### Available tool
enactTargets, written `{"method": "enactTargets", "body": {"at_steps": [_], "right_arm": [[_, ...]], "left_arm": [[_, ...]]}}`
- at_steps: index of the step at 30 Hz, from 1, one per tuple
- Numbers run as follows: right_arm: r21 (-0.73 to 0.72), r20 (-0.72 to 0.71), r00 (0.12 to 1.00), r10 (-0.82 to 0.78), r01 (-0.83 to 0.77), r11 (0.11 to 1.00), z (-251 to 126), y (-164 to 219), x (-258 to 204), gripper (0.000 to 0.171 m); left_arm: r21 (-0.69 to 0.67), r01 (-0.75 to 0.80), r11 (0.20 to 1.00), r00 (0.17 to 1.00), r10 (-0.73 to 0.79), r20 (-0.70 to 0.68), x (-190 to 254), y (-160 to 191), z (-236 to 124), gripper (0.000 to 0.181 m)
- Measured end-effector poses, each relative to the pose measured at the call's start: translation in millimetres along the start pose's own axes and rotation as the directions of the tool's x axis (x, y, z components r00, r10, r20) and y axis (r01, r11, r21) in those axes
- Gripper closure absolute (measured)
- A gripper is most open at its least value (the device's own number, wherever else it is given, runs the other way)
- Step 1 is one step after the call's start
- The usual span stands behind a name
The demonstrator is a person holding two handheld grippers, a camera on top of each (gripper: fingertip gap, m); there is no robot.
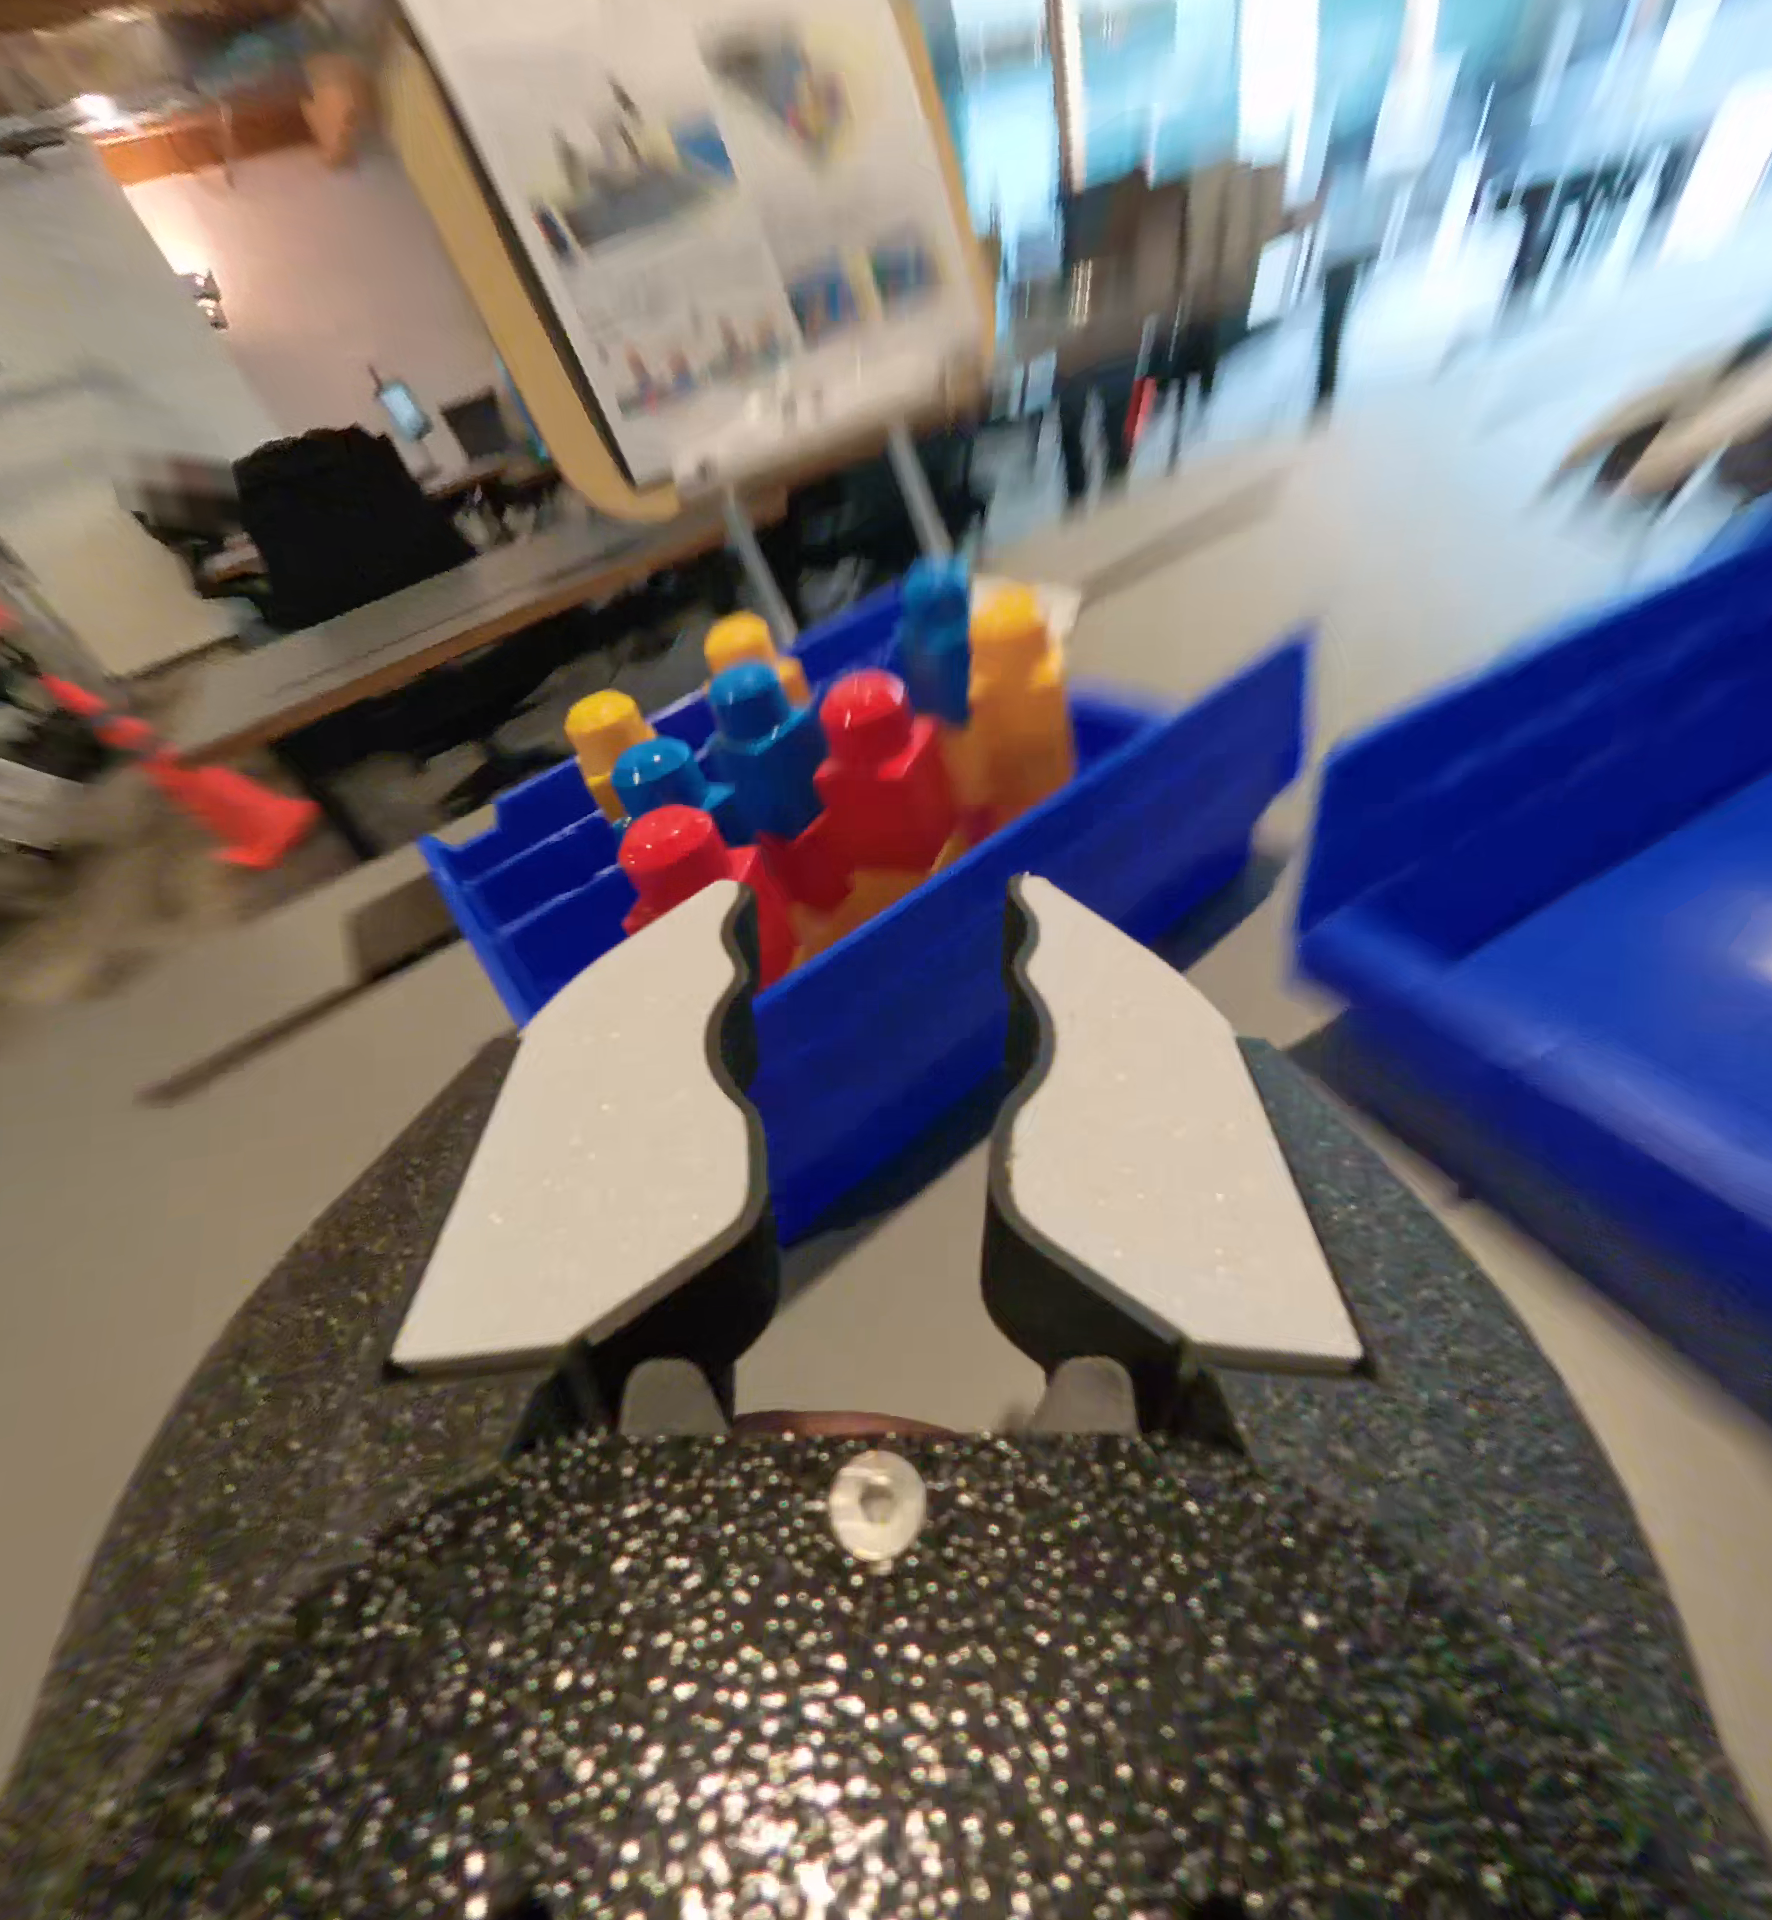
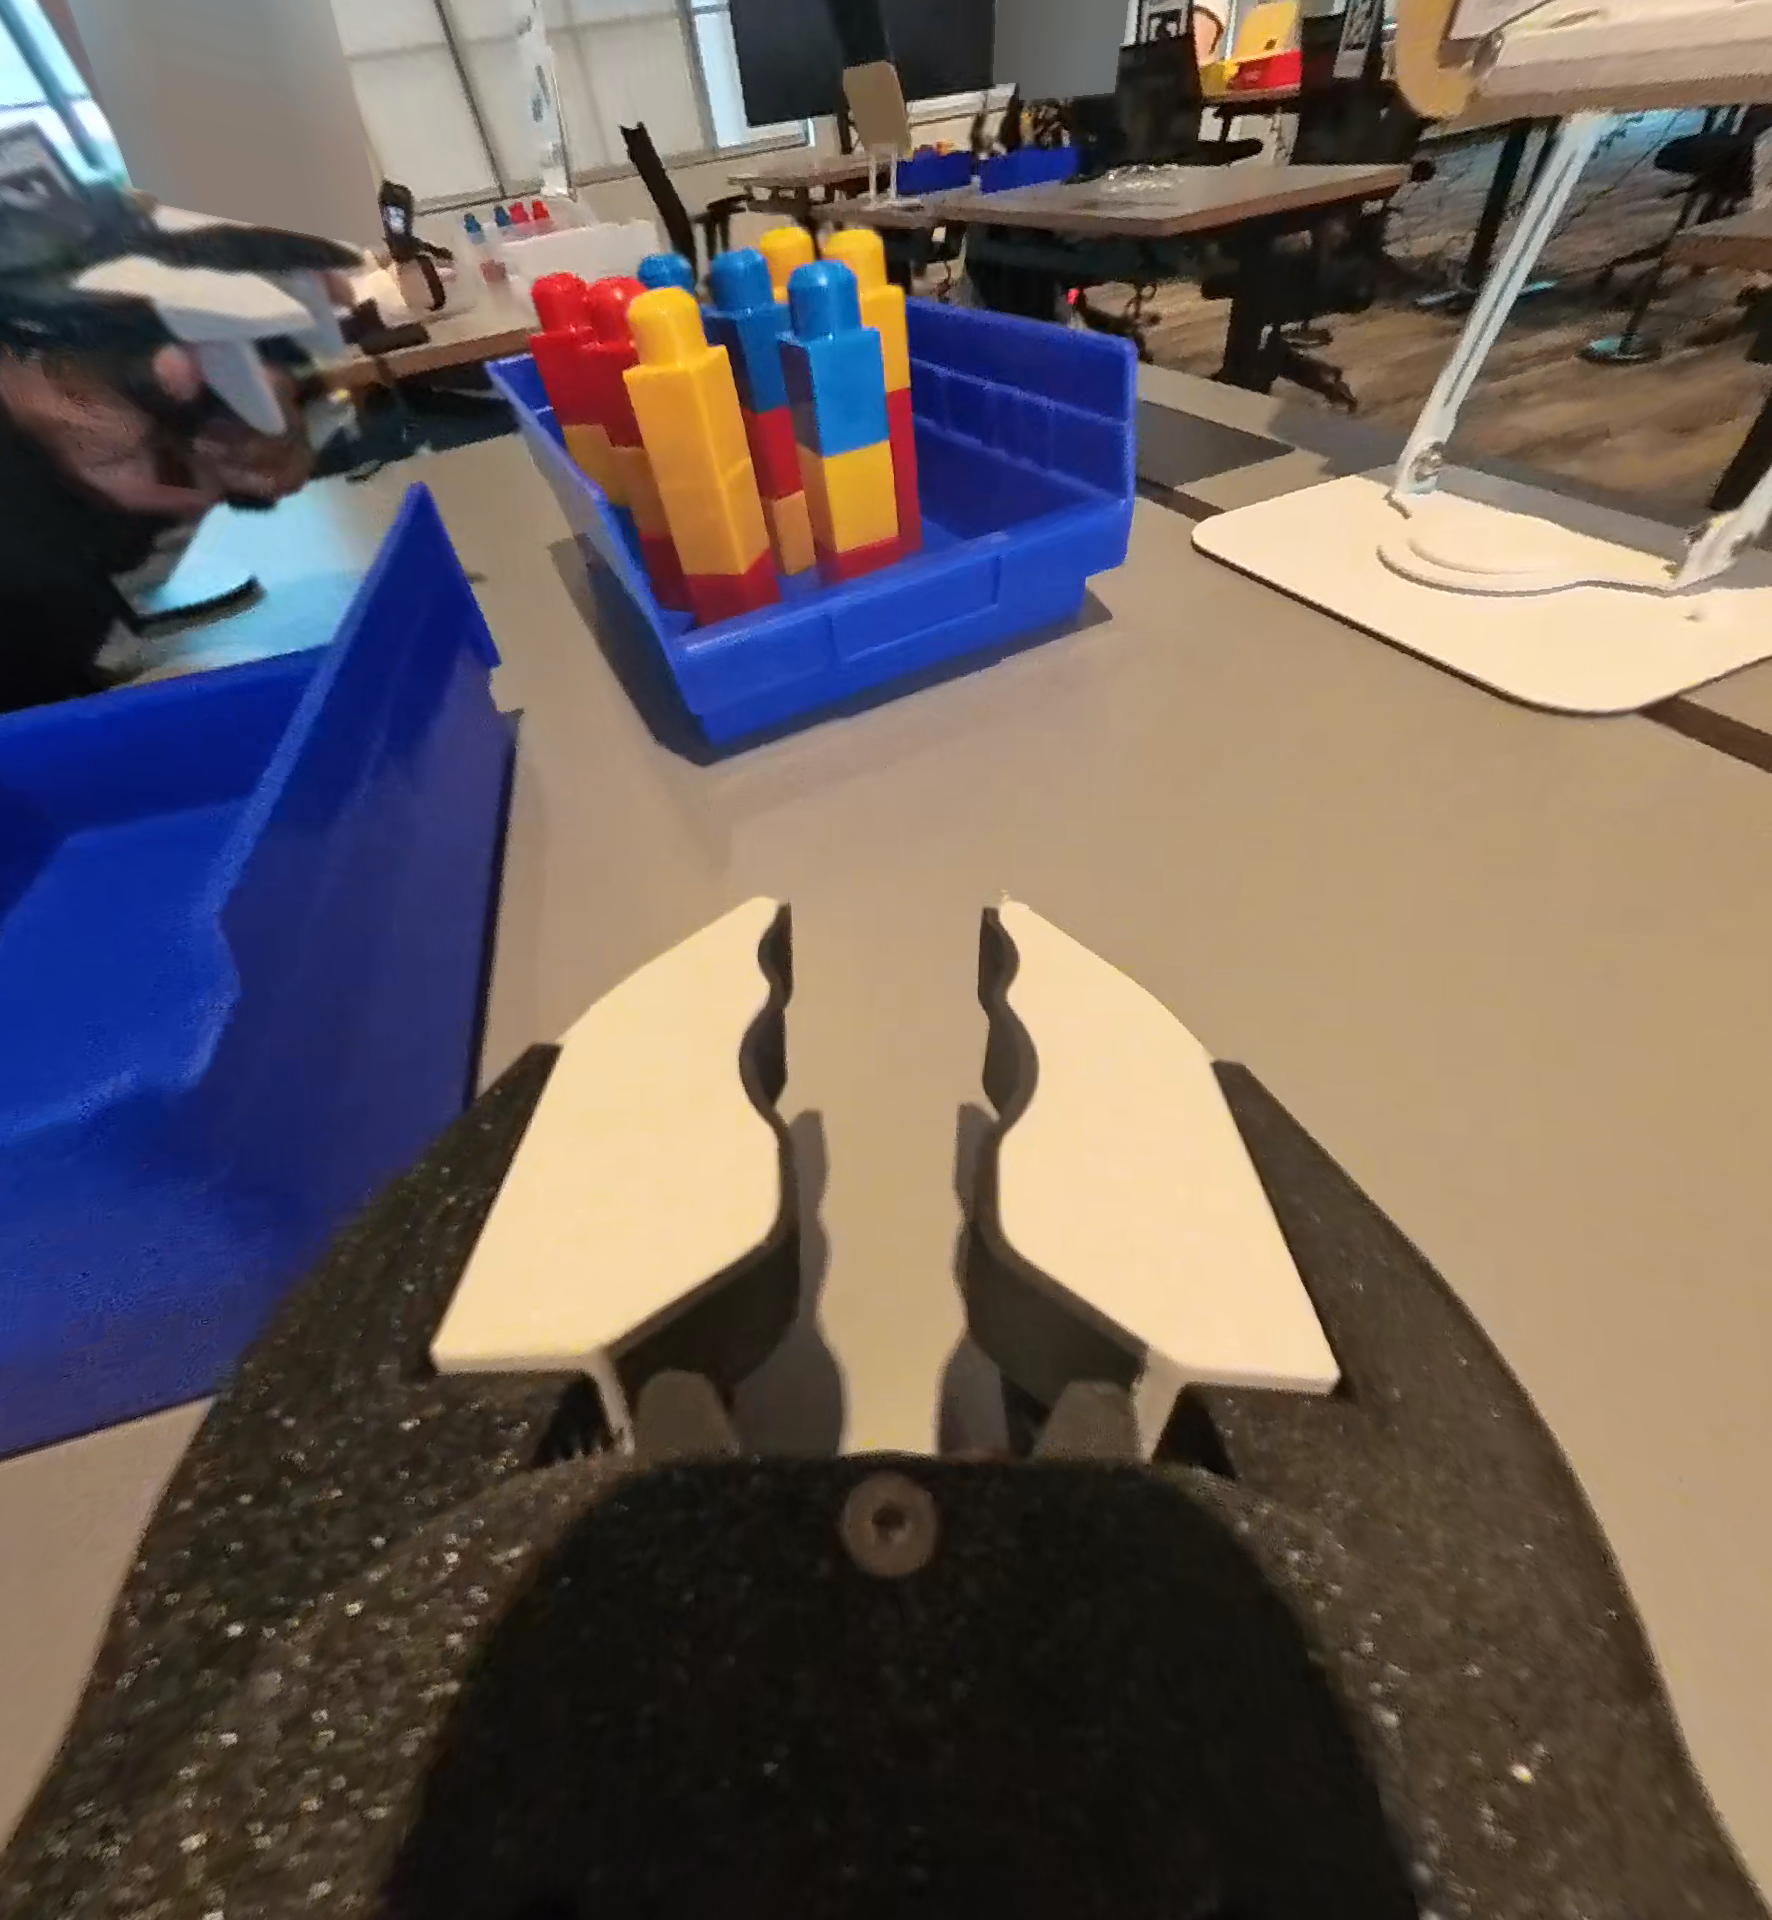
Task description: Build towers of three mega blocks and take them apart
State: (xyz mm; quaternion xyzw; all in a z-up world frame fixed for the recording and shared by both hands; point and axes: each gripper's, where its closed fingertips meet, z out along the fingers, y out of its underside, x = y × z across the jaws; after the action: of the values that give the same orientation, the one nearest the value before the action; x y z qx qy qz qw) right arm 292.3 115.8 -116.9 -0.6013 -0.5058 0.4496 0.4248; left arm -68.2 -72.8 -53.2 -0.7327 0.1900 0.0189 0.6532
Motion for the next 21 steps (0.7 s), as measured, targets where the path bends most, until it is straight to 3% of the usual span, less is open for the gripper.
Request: {"method": "enactTargets", "body": {"at_steps": [3,7,10,15,21], "right_arm": [[-0.001,-0.004,1.000,-0.012,0.012,1.000,-5,2,-6,0.137],[-0.050,-0.008,0.998,-0.055,0.055,0.997,0,8,-10,0.137],[-0.083,-0.012,0.996,-0.090,0.089,0.993,4,12,-13,0.137],[-0.086,-0.017,0.995,-0.095,0.093,0.992,4,13,-14,0.138],[-0.072,-0.015,0.996,-0.087,0.086,0.994,1,12,-18,0.139]], "left_arm": [[-0.199,-0.206,0.958,0.978,0.204,-0.030,-6,23,23,0.140],[-0.356,-0.342,0.870,0.938,0.339,-0.073,-24,43,38,0.151],[-0.425,-0.419,0.803,0.907,0.392,-0.153,-28,55,39,0.169],[-0.455,-0.456,0.765,0.890,0.379,-0.254,-33,56,34,0.172],[-0.550,-0.461,0.696,0.887,0.375,-0.270,-66,69,22,0.172]]}}
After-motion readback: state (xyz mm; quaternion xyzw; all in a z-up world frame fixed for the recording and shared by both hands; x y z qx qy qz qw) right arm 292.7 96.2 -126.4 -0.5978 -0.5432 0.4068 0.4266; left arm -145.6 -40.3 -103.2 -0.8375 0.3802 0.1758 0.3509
